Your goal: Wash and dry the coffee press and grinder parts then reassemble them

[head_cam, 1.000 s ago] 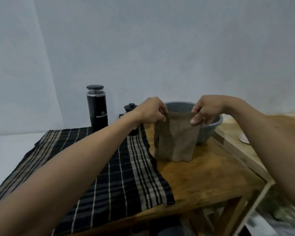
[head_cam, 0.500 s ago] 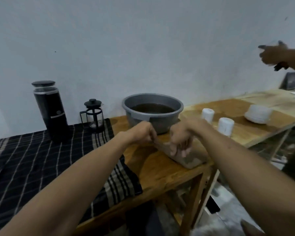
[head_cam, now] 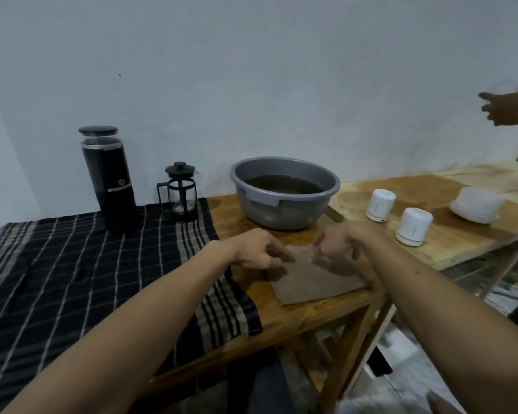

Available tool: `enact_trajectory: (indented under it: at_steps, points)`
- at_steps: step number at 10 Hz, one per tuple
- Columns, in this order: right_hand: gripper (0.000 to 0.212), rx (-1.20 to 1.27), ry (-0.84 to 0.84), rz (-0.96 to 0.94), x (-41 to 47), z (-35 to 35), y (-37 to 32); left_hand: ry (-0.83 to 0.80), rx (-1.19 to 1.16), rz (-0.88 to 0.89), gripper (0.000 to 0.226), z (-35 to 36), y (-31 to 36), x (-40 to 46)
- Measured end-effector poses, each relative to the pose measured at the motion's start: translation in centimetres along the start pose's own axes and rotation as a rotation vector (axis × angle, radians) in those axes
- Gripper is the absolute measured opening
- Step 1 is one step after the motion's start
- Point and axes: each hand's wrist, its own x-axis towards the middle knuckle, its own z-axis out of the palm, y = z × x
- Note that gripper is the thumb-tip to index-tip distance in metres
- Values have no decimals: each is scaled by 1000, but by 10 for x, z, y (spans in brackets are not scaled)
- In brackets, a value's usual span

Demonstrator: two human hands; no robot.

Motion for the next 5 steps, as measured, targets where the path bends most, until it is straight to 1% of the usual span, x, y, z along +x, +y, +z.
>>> enact_trajectory:
  at_steps: [1,2,3,4,5]
  points:
    - [68,20,-52,38,17,38,13,-133,140,-42,71,13,2,-4]
    - [68,21,103,-55,39,75,38,-144,159,-59,85,28,7,-15]
    - [65,-31,234,-148,45,85,51,-193,232,-107,96,36,21,-26]
    - [69,-1,303,-211,42,87,53,-143,193,-151,102,36,31,-45]
    - [82,256,517,-244,22,102,55,189,-80,-97,90,40,29,-98]
